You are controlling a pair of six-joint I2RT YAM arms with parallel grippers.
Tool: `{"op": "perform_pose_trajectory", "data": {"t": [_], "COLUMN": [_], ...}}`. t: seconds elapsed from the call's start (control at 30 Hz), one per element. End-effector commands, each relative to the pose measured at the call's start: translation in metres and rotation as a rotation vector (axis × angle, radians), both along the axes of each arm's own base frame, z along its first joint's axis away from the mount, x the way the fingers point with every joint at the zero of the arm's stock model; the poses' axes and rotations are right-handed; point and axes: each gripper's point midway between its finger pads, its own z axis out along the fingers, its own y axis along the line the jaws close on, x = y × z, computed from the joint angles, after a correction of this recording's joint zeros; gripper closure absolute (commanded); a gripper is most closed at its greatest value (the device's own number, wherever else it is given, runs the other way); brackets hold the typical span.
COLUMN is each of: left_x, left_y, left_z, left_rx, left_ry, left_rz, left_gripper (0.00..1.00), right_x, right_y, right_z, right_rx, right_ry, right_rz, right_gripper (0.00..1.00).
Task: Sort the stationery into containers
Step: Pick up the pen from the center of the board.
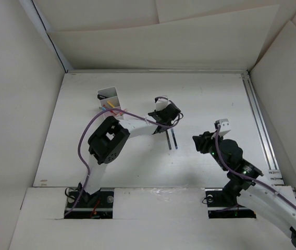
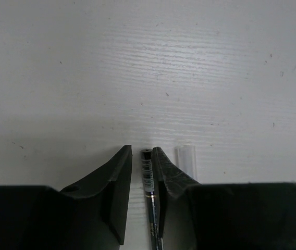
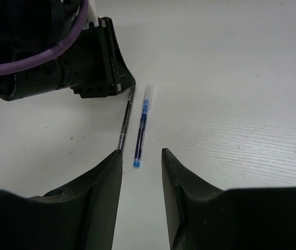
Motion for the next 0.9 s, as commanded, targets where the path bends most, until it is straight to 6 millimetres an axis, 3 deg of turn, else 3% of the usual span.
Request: {"op": "perform_pose_trajectory", "data": {"t": [0.0,0.17,0.3,0.47,0.77,0.87], "left_x": [0.004,0.004,0.005,0.003,-0.012,-0.021], "left_y": [-0.003,-0.012,0.0,0.001,0.006,0.017], "left_z": [0.007,0.003,-0.006,-0.012,-0.014,-0.021], "left_rx": [0.01,0.019,0.082,0.142,0.212,0.231], "left_ry": [-0.019,-0.008,-0.01,-0.017,-0.016,0.005], "left_rz": [0.009,-0.012,0.019,0.029,0.033,0.042], "left_gripper": [0.8,0.78,0.79,0.84,0.83,0.81], "right_x": [-0.001,-0.002,-0.002,-0.003,-0.005,-0.005], "right_y": [0.002,0.004,0.003,0.003,0.001,0.001], "right_z": [0.003,0.003,0.006,0.008,0.016,0.018], "right_rx": [0.025,0.026,0.033,0.04,0.059,0.065], "right_ry": [-0.013,-0.012,-0.02,-0.028,-0.051,-0.059], "right_rz": [0.01,0.019,0.019,0.02,0.02,0.02], "right_gripper": [0.59,0.59,0.57,0.57,0.57,0.57]}}
